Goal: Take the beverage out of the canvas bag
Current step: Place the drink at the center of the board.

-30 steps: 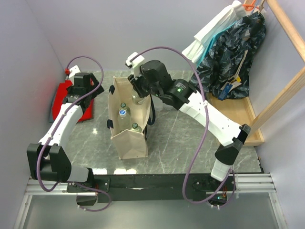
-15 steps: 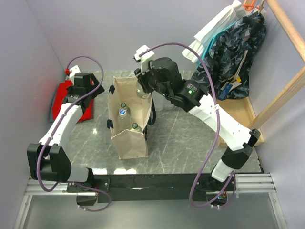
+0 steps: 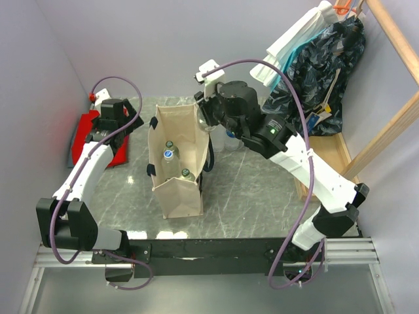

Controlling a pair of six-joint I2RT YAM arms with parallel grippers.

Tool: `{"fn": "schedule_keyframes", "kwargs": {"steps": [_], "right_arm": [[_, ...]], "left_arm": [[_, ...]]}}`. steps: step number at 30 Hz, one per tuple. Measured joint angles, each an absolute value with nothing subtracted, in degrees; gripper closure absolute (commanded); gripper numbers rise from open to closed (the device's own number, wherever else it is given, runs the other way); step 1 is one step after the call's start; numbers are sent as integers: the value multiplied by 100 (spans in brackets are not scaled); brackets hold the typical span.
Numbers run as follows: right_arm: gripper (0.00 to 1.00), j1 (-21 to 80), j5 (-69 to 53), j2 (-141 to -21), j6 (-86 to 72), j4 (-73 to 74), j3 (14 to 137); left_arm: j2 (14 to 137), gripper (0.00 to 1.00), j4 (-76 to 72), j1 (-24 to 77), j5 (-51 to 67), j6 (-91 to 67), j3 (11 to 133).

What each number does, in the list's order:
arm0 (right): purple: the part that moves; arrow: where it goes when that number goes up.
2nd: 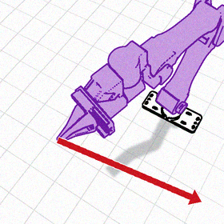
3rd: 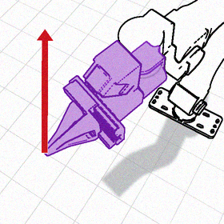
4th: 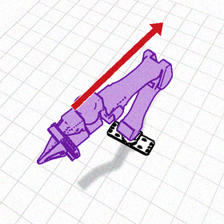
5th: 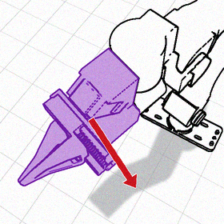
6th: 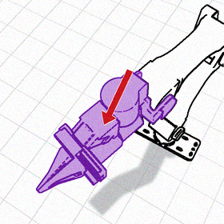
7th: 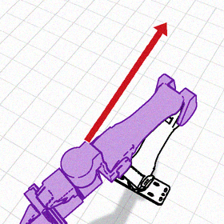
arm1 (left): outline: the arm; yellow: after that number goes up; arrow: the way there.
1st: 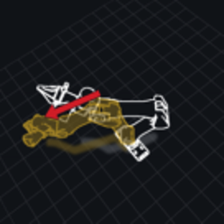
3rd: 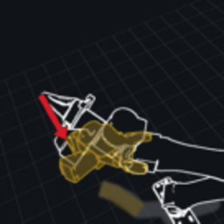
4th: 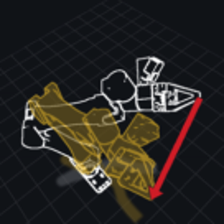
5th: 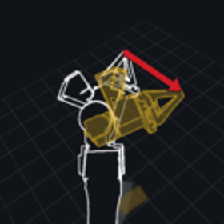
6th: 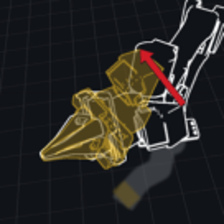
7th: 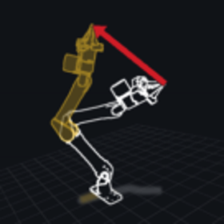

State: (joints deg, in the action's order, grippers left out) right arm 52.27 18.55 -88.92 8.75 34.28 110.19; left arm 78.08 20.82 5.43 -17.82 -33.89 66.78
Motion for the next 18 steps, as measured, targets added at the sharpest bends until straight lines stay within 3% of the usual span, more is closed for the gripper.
{"fn": "schedule_keyframes", "kwargs": {"steps": [18], "right_arm": [[100,4941,2272,-8514,858,3253,10219]], "left_arm": [[7808,4,2071,543,-1678,-3393,6676]]}}
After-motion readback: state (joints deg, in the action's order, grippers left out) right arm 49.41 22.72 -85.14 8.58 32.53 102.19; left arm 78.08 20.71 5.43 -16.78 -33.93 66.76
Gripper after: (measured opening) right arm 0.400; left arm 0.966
